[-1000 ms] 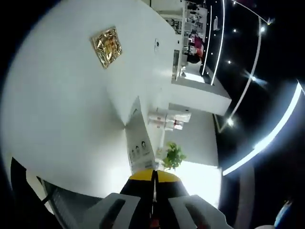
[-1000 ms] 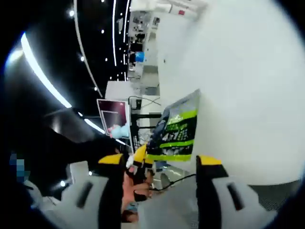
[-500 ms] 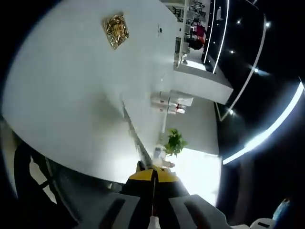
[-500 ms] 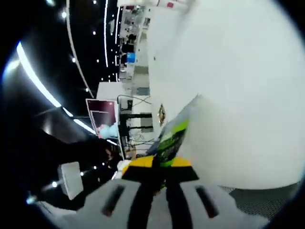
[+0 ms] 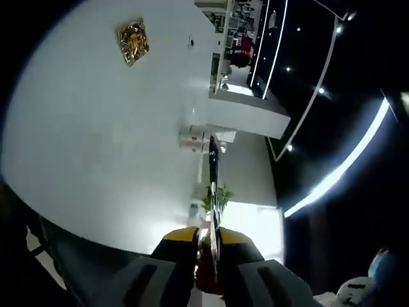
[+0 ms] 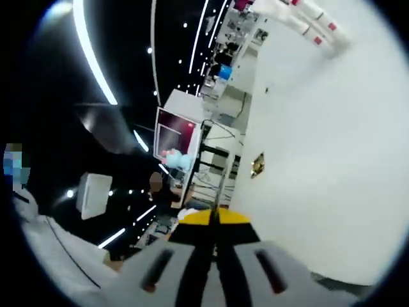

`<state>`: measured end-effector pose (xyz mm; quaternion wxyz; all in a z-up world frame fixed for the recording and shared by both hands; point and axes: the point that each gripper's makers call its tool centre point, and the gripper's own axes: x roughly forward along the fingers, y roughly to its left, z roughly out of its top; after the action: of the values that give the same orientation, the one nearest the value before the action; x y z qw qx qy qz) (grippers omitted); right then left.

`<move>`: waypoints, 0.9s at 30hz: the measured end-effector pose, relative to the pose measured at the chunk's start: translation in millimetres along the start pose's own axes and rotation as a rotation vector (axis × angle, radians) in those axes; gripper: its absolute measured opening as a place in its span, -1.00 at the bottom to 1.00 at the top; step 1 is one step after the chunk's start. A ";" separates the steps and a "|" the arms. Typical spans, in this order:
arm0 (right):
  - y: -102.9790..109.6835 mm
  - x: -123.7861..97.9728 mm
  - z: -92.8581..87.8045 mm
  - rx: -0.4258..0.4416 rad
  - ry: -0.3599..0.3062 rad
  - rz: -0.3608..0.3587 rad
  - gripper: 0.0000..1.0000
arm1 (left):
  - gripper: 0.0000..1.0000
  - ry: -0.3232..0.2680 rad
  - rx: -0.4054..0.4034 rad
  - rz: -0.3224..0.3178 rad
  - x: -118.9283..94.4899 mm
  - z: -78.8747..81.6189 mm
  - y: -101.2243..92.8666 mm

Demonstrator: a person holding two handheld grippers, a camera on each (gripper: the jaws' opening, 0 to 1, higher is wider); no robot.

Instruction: Arrange the skincare products in the storage area until every visible bottle or jar stands upright without overlapping.

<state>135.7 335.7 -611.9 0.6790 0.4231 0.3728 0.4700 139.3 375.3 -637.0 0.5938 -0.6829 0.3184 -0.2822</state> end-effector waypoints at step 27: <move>26.3 -8.7 -6.3 -0.106 0.062 0.036 -0.94 | -0.97 0.187 0.297 -0.070 3.7 -41.0 -38.7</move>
<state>119.1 334.1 -588.8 0.6803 0.3783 0.3605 0.5140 114.2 350.1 -593.1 0.6457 -0.5693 0.3030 -0.4088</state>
